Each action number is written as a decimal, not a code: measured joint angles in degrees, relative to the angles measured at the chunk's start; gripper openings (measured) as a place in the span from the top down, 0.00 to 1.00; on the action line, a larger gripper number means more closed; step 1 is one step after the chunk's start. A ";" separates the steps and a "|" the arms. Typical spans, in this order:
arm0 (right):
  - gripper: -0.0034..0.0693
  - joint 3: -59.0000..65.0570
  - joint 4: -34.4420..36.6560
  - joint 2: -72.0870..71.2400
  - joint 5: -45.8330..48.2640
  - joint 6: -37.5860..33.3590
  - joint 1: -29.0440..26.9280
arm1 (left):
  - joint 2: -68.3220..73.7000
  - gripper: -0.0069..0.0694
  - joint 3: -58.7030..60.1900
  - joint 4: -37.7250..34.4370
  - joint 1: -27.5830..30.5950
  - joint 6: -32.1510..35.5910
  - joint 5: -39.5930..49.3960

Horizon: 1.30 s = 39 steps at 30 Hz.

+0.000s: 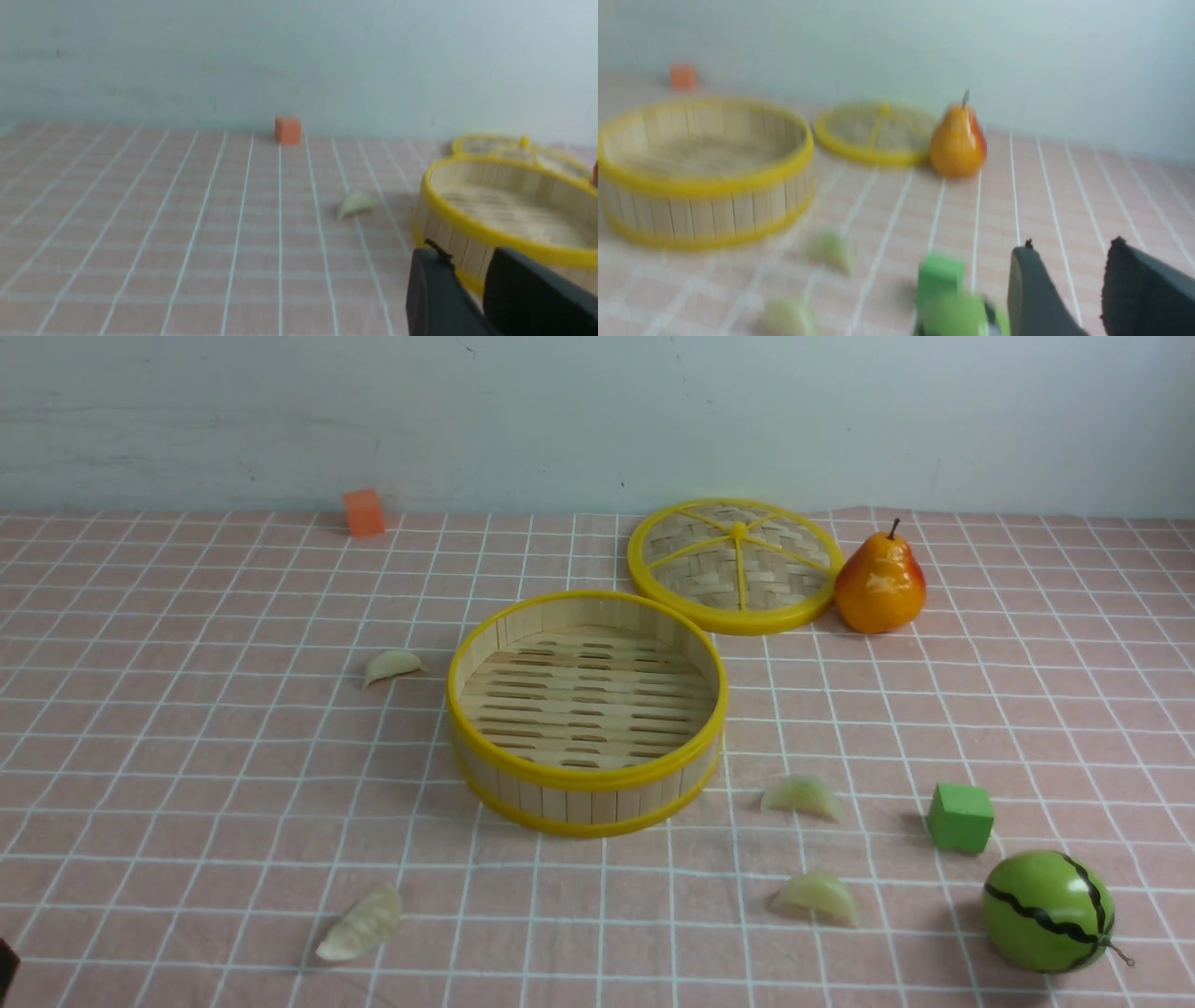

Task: Put the dumplings into the steamer on the table with the pink tablecloth.
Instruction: 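Reach for and grasp a dumpling on the table with the left gripper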

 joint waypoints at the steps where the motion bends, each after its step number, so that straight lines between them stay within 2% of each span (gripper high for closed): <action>1: 0.62 0.00 0.26 0.00 -4.42 0.75 0.00 | 0.00 0.69 0.00 0.00 0.00 0.00 -3.51; 3: 0.62 0.00 0.25 0.00 -11.74 2.24 0.00 | 0.00 0.69 0.00 -0.24 0.00 -1.22 -9.22; 4: 0.62 0.00 0.25 0.00 -14.39 3.55 0.00 | 0.00 0.69 0.00 -0.68 -0.02 -3.91 -13.08; 6: 0.62 0.00 0.25 0.00 -16.19 4.63 0.00 | 0.00 0.69 0.00 -1.20 -0.02 -6.97 -16.02; 8: 0.62 0.00 0.39 0.00 -18.59 7.64 0.00 | 0.00 0.70 0.00 -2.59 -0.06 -16.53 -23.63; 12: 0.63 -1.01 0.44 1.55 -18.96 8.86 0.00 | 1.49 0.76 -4.89 -0.73 -0.12 -22.57 -24.32; 16: 0.72 -8.64 0.44 8.80 -14.67 6.69 0.00 | 10.57 0.92 -18.30 3.35 -0.12 -23.35 -16.25; 19: 0.87 -16.39 0.44 17.89 -8.45 4.70 0.00 | 20.91 0.93 -27.72 6.27 -0.12 -23.35 -10.03; 20: 0.89 -16.39 0.44 18.57 -8.45 4.70 0.00 | 21.65 0.93 -28.80 6.68 -0.12 -23.35 -9.74; 21: 0.95 -20.16 0.44 23.43 -4.27 3.47 0.00 | 27.20 0.93 -32.02 8.05 -0.12 -23.39 -7.91; 22: 0.97 -22.59 0.44 27.79 -1.13 2.38 0.00 | 32.12 0.93 -34.23 9.24 -0.12 -23.39 -7.09; 23: 0.97 -22.95 0.44 28.51 -0.61 2.24 0.00 | 33.75 0.93 -34.88 9.56 -0.12 -23.48 -6.75; 25: 0.98 -27.03 0.44 38.74 6.09 1.28 0.00 | 44.72 0.93 -38.85 11.04 -0.34 -24.58 -2.65; 27: 0.98 -28.56 0.46 42.30 9.46 1.28 0.06 | 47.57 0.93 -40.51 11.22 -0.70 -25.09 -0.68; 28: 0.98 -31.79 0.66 47.80 17.15 1.28 0.59 | 52.81 0.93 -43.35 11.45 -2.18 -25.99 5.16; 30: 0.98 -34.16 0.70 51.83 23.02 1.10 1.38 | 56.25 0.93 -45.72 11.45 -3.94 -26.10 9.80; 31: 0.98 -37.38 1.00 56.89 29.90 0.63 2.81 | 60.48 0.93 -49.20 11.45 -6.71 -25.49 15.47; 34: 0.98 -42.71 2.73 64.84 37.47 -2.65 6.41 | 68.46 0.93 -56.13 9.51 -10.45 -20.80 27.97; 35: 0.98 -42.71 2.88 65.29 37.47 -3.00 6.41 | 69.56 0.93 -56.61 9.20 -10.55 -19.94 28.59; 36: 0.98 -45.55 4.95 68.68 38.97 -6.25 8.90 | 73.89 0.93 -60.43 6.13 -10.77 -16.07 33.08; 37: 0.98 -45.55 5.24 69.01 38.97 -6.57 8.90 | 74.96 0.93 -61.42 5.27 -10.77 -15.53 33.57; 39: 0.98 -47.77 10.07 72.21 40.47 -11.92 11.30 | 81.15 0.93 -68.27 -1.39 -9.24 -7.46 38.21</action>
